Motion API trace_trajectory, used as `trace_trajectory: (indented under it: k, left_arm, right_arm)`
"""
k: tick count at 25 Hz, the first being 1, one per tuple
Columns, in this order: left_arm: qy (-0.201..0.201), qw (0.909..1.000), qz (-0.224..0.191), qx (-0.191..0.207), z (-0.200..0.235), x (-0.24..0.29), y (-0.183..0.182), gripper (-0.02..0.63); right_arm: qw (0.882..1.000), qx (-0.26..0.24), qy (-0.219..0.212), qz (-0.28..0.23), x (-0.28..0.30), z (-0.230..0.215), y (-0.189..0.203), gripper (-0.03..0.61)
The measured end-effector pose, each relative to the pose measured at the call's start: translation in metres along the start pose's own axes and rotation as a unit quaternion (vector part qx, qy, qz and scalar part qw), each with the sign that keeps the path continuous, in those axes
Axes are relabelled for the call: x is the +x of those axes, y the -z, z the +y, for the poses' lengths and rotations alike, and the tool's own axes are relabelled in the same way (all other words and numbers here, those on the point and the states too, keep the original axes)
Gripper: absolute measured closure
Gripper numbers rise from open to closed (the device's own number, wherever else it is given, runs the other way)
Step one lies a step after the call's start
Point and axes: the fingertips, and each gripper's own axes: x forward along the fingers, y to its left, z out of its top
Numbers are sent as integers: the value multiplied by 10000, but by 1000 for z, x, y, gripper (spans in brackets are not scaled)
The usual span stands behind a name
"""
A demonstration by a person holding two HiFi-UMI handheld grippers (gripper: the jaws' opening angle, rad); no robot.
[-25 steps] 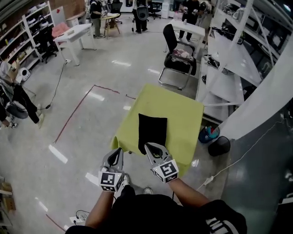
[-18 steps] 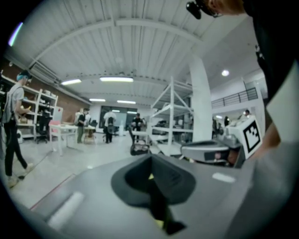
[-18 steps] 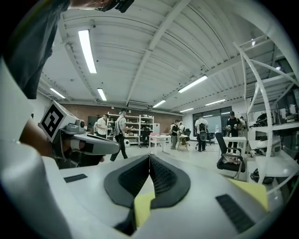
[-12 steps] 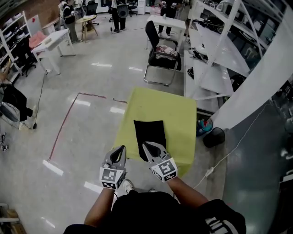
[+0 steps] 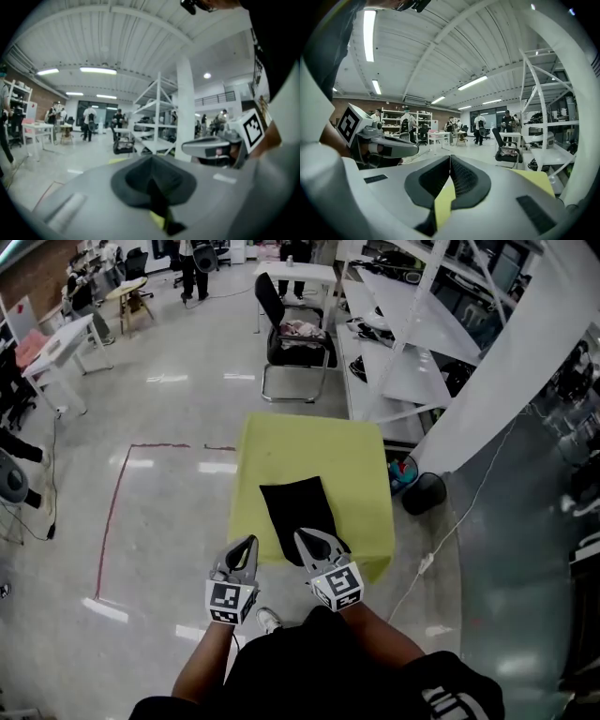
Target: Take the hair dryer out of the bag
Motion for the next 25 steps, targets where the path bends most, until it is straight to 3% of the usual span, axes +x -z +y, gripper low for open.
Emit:
trace_trajectory:
  k: [11, 16, 18, 19, 20, 21, 25]
  left_arm:
    - [892, 9951, 166, 403, -46, 47, 28, 607]
    - [576, 9955, 269, 702, -51, 59, 48, 606]
    - [628, 9943, 370, 774, -56, 61, 58, 603]
    - [702, 9930, 465, 827, -61, 63, 65, 584]
    - [769, 9911, 587, 918, -66, 65, 73, 510]
    - [822, 9884, 731, 1046, -70, 68, 82, 479]
    - [1018, 9700, 1294, 1791, -88, 77, 124, 408]
  right_arm:
    - [9976, 206, 559, 339, -8, -52, 33, 572]
    - [9959, 307, 614, 595, -12, -68, 63, 572]
    - [9943, 420, 679, 702, -15, -73, 75, 572]
    - [9934, 485, 719, 755, -17, -75, 81, 572]
    - [9924, 542, 753, 807, -19, -77, 87, 572]
    - [9915, 589, 779, 858, -21, -78, 94, 572]
    - [9883, 711, 835, 1060, -29, -78, 119, 572]
